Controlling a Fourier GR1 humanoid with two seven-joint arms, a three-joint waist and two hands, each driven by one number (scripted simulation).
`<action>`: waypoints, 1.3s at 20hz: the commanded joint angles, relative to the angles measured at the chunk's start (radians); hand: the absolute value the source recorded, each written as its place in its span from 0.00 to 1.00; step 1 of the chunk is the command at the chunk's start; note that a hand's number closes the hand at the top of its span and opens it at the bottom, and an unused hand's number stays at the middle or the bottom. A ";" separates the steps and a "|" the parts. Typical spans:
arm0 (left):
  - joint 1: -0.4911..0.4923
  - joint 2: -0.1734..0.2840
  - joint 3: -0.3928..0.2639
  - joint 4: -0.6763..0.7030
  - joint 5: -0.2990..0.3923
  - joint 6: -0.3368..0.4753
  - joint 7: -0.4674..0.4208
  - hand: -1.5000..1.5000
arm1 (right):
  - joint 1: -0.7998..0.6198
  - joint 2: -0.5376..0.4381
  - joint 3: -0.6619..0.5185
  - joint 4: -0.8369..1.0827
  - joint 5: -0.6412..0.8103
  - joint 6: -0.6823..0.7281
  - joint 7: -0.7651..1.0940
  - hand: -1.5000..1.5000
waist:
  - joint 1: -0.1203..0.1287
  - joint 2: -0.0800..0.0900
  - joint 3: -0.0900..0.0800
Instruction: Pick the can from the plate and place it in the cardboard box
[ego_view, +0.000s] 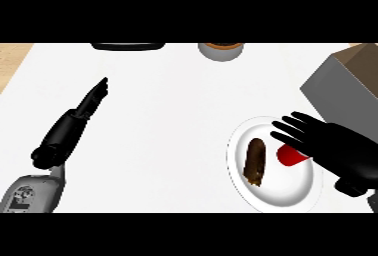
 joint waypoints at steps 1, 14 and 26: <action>-0.032 0.000 0.028 0.023 -0.010 -0.029 -0.007 0.50 | 0.037 0.025 -0.015 0.020 0.066 -0.042 -0.017 0.00 | -0.004 0.000 0.000; -0.049 -0.041 0.037 -0.020 -0.035 -0.040 0.057 0.50 | -0.098 0.103 0.011 0.278 0.137 -0.179 -0.218 1.00 | 0.003 0.001 0.000; -0.038 -0.033 0.063 0.006 -0.019 -0.082 -0.003 0.50 | -0.144 0.390 -0.095 0.375 0.140 -0.228 0.063 1.00 | 0.027 0.010 0.000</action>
